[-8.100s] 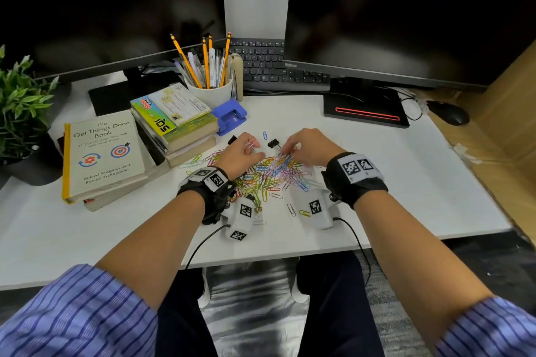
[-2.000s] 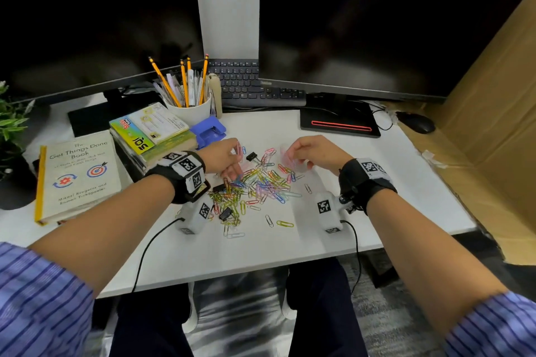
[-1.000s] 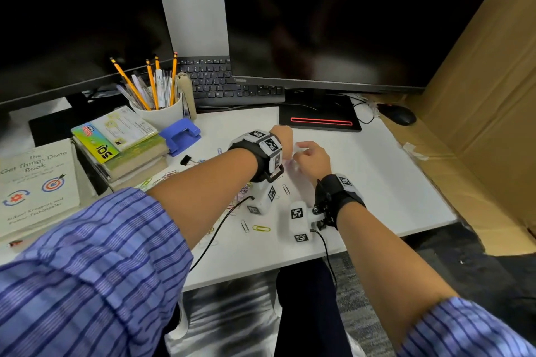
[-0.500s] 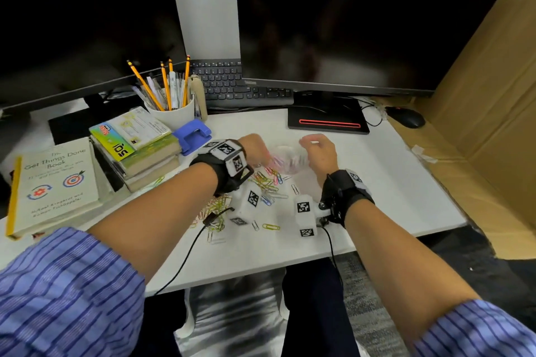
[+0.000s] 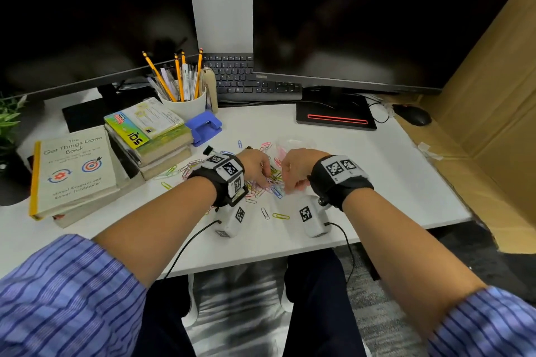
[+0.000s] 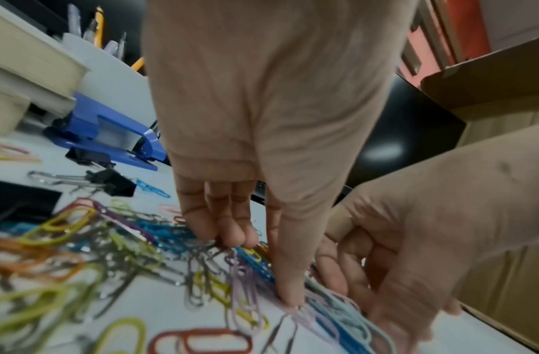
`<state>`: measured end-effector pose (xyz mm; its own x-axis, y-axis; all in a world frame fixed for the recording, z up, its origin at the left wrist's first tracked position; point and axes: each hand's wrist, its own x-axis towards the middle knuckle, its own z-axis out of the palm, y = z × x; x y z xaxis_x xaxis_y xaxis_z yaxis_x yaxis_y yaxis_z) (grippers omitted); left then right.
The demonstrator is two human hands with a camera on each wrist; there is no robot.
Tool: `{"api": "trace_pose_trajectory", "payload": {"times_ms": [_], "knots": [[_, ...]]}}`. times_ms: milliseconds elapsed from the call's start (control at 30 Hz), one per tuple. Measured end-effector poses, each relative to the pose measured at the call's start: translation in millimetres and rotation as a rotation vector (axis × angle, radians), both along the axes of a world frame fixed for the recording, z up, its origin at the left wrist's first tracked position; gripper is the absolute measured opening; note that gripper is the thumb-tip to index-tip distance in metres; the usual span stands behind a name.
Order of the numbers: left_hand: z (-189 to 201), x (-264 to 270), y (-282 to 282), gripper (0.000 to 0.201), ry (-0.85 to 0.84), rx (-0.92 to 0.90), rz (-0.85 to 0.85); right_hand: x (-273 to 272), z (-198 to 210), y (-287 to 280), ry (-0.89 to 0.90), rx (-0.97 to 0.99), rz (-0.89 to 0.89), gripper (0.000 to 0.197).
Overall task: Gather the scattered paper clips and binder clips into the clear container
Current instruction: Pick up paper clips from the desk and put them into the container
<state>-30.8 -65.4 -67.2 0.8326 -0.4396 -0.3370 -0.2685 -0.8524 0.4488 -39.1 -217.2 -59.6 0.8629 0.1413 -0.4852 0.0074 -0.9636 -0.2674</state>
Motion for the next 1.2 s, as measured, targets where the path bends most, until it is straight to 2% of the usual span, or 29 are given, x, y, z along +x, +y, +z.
{"api": "trace_pose_trajectory", "payload": {"times_ms": [67, 233, 433, 600, 767, 867, 1000, 1100, 1200], "knots": [[0, 0, -1, 0.03, -0.054, 0.006, -0.008, -1, -1, 1, 0.008, -0.011, 0.019, 0.028], [-4, 0, 2, 0.019, -0.054, -0.053, 0.005, 1, -1, 2, -0.002, 0.003, 0.026, 0.027], [-11, 0, 7, 0.019, -0.084, -0.092, 0.034, -5, -3, -2, -0.009, 0.044, 0.038, 0.013], [-12, 1, 12, 0.019, -0.025, -0.151, 0.074, -9, -8, -12, 0.03, 0.257, -0.012, 0.005], [-10, -3, 12, 0.007, 0.06, -0.193, 0.113, -12, -12, -16, 0.059, 0.423, -0.121, 0.011], [-12, -8, 8, 0.018, 0.107, -0.212, 0.109, -16, -15, -19, 0.059, 0.584, -0.183, 0.02], [-15, -11, 4, 0.022, 0.016, -0.126, 0.096, -22, -29, -29, -0.025, 0.799, -0.283, 0.016], [-21, -9, -2, 0.033, -0.113, -0.039, 0.118, -23, -36, -34, -0.023, 0.956, -0.319, 0.013], [-14, -14, -13, 0.043, -0.152, -0.053, 0.07, -24, -38, -35, -0.039, 0.995, -0.332, 0.015]]}}
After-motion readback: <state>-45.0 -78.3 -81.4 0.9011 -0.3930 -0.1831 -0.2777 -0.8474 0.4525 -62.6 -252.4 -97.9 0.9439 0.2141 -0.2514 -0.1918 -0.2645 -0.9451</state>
